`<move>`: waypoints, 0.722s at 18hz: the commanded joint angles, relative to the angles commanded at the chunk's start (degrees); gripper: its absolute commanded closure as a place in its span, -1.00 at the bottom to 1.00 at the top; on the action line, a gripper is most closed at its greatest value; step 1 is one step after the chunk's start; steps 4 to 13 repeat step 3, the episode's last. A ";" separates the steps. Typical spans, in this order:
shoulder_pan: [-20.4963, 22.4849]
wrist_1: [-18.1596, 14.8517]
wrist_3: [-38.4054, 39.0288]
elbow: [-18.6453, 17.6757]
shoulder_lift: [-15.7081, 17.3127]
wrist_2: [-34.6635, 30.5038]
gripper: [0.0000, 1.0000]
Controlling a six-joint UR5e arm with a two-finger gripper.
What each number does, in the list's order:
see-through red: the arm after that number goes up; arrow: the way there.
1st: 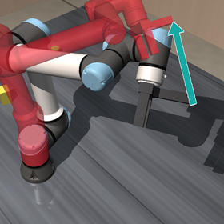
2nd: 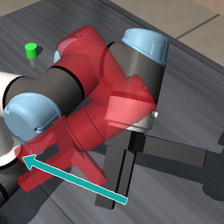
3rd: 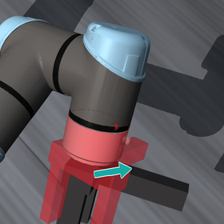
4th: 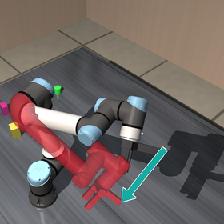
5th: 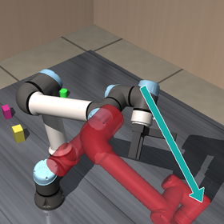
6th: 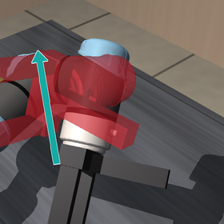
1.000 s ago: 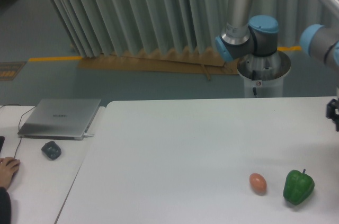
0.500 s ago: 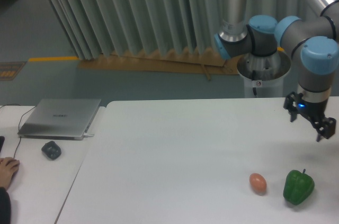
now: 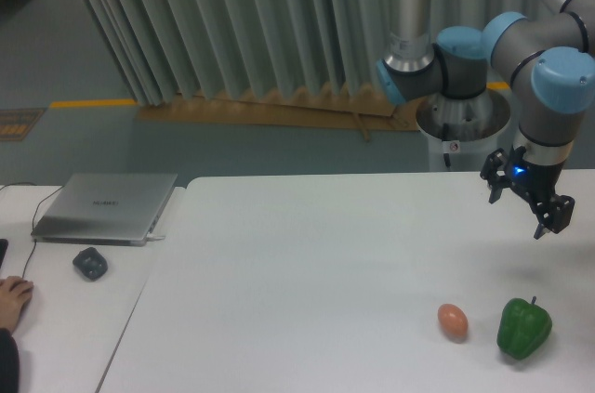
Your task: Place the bread in the basket
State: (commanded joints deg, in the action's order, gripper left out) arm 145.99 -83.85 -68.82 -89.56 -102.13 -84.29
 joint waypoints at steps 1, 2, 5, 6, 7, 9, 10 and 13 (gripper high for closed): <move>0.00 0.00 0.00 0.00 0.00 0.00 -1.00; 0.00 0.00 -0.09 0.09 0.00 0.09 -1.00; 0.00 0.00 -0.09 0.09 0.00 0.09 -1.00; 0.00 0.00 -0.09 0.09 0.00 0.09 -1.00; 0.00 0.00 -0.09 0.09 0.00 0.09 -1.00; 0.00 0.00 -0.09 0.09 0.00 0.09 -1.00; 0.00 0.00 -0.09 0.09 0.00 0.09 -1.00; 0.00 0.00 -0.09 0.09 0.00 0.09 -1.00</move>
